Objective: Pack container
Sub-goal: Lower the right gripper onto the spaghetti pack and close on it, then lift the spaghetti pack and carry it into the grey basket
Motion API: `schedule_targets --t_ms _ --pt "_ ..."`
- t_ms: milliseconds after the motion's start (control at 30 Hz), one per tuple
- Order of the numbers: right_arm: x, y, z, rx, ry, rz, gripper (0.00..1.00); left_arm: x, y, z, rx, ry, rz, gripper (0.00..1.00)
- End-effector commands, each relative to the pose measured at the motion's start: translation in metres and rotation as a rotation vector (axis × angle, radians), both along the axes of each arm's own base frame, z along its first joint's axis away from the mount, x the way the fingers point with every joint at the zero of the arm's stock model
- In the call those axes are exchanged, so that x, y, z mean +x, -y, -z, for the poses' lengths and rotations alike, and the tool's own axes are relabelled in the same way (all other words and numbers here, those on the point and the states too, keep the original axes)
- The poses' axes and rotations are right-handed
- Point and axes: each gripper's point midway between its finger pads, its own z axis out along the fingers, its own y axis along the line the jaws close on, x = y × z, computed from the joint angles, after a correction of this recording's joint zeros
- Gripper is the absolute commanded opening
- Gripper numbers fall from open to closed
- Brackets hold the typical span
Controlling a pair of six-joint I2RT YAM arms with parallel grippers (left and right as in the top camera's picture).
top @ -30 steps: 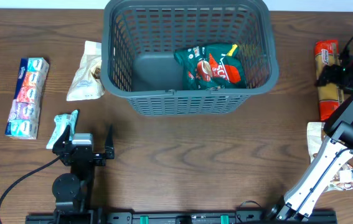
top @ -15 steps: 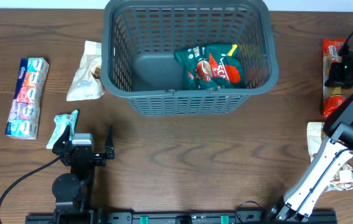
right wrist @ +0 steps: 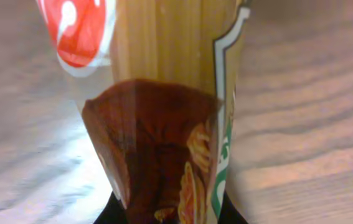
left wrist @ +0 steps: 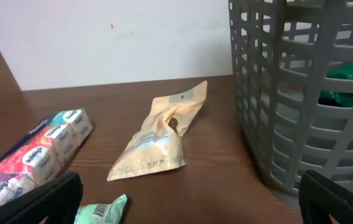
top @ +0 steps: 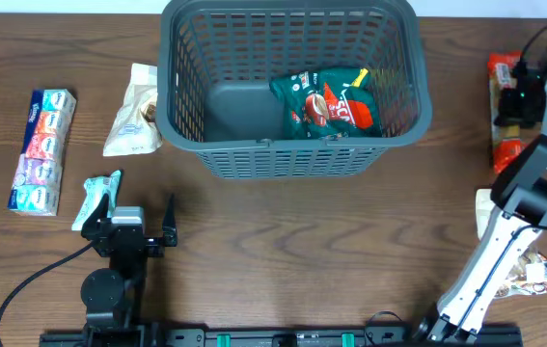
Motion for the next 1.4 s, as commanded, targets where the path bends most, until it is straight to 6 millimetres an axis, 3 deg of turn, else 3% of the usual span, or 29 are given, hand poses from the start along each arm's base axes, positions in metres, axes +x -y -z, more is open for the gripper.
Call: schedule_targets --t_ms 0,200,333,433,567,733,933,1233,1367 --pt "0.029 -0.006 -0.082 -0.075 0.187 0.012 0.01 0.000 -0.002 0.016 0.007 -0.040 -0.009 0.99" --pt "0.022 -0.010 -0.155 -0.110 0.310 0.064 0.01 0.000 -0.002 0.016 0.007 -0.040 -0.009 0.99" --pt "0.007 -0.017 -0.208 -0.142 0.382 0.059 0.01 0.000 -0.002 0.016 0.007 -0.040 -0.009 0.98" --pt "-0.007 -0.025 -0.259 -0.175 0.475 0.054 0.01 0.000 -0.002 0.016 0.007 -0.040 -0.009 0.98" --pt "-0.026 -0.052 -0.329 -0.174 0.642 0.011 0.01 0.000 -0.002 0.016 0.007 -0.040 -0.009 0.99" --pt "-0.050 -0.093 -0.390 -0.124 0.804 -0.068 0.01 0.000 -0.002 0.016 0.007 -0.040 -0.009 0.99" --pt "-0.066 -0.151 -0.420 -0.079 0.872 -0.188 0.01 0.000 -0.002 0.016 0.007 -0.040 -0.009 0.99" --pt "-0.072 -0.310 -0.445 0.010 0.958 -0.647 0.01 0.000 -0.002 0.016 0.007 -0.040 -0.009 0.99" --pt "-0.082 -0.361 -0.445 -0.047 0.957 -0.798 0.01 0.000 -0.002 0.016 0.007 -0.040 -0.009 0.99"
